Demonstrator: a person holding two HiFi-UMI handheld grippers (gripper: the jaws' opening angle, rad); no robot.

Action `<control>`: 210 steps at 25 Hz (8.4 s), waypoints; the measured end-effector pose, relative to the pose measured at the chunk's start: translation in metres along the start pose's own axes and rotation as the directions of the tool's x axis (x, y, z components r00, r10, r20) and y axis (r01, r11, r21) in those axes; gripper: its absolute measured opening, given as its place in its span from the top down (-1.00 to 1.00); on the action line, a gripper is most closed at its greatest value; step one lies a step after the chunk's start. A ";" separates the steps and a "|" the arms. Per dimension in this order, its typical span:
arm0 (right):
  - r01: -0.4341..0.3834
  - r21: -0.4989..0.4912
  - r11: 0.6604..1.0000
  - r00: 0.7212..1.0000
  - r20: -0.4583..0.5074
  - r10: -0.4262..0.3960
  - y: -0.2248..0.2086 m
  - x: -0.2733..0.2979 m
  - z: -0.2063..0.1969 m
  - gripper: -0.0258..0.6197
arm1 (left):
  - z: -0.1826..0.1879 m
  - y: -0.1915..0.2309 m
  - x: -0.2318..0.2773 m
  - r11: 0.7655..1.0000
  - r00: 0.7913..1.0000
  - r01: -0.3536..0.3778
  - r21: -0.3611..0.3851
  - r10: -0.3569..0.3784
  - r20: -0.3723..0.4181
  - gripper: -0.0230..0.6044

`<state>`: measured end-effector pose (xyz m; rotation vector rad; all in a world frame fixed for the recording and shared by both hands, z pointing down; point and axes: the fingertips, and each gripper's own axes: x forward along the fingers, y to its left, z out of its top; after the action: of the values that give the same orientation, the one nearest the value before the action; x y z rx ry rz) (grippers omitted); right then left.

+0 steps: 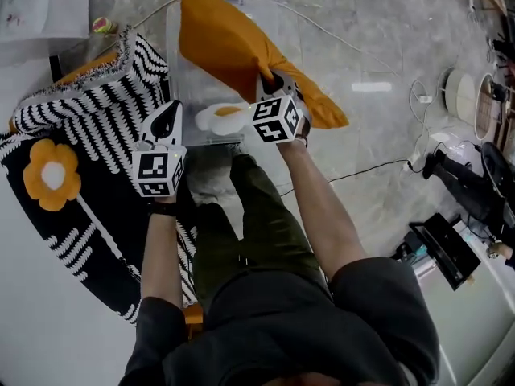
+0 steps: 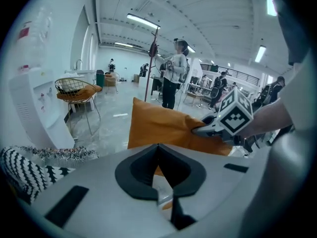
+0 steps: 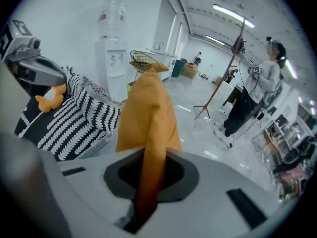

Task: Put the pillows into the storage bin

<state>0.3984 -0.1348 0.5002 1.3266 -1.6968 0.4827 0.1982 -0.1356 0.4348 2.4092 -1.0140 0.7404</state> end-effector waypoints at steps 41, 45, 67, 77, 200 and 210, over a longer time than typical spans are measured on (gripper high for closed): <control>0.130 0.360 0.924 0.979 -0.197 -0.061 -0.007 0.146 -0.065 0.53 | -0.122 0.036 0.011 0.984 0.986 -0.080 -0.159 0.054 -0.157 0.91; 0.119 0.332 0.936 0.983 -0.173 -0.063 -0.008 0.127 -0.060 0.53 | -0.108 0.045 -0.001 0.980 0.987 -0.116 -0.164 0.094 -0.133 0.91; -0.258 -0.274 0.927 0.964 -0.013 0.264 0.192 0.056 0.081 0.28 | -0.150 0.151 -0.185 0.820 0.906 -0.398 -0.412 0.422 -0.037 0.91; -0.327 -0.748 0.578 0.786 0.125 0.605 0.442 -0.010 0.265 -0.19 | -0.213 0.271 -0.374 0.571 0.696 -0.622 -0.537 0.717 -0.044 0.91; -0.219 -0.503 0.836 0.970 -0.022 0.241 0.128 -0.014 -0.007 0.34 | -0.061 0.083 -0.123 0.963 0.980 -0.200 -0.183 0.201 -0.010 0.91; -0.117 -0.228 0.967 0.952 0.252 0.174 0.066 -0.150 0.103 0.35 | 0.087 0.019 -0.153 0.995 0.985 -0.098 -0.010 0.098 0.140 0.91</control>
<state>0.2989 -0.1048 0.3366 1.1562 -2.0219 0.2016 0.1202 -0.1174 0.2771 2.4516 -1.1957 0.6087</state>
